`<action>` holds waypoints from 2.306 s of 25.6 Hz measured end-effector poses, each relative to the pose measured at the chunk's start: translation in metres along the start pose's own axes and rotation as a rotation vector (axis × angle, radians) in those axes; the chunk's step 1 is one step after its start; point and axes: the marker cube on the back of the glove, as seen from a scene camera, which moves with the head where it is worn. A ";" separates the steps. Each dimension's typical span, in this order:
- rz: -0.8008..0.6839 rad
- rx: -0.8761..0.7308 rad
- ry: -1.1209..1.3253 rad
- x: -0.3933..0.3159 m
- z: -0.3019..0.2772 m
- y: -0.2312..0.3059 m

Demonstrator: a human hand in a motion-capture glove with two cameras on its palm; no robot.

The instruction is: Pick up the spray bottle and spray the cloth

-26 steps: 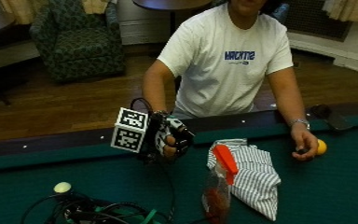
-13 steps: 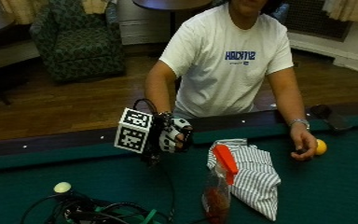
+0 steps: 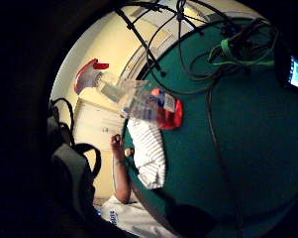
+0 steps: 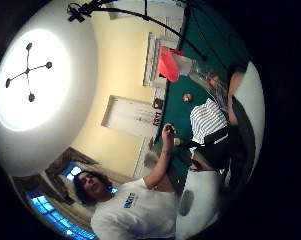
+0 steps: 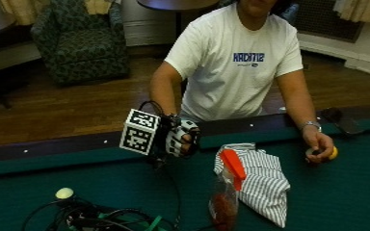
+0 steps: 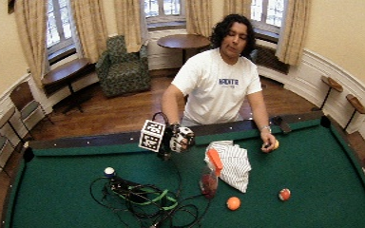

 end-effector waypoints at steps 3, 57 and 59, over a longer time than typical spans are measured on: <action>0.004 -0.018 0.010 0.000 0.000 0.003; 0.095 -0.107 -0.117 0.008 0.094 -0.070; 0.091 -0.081 -0.129 0.008 0.099 -0.075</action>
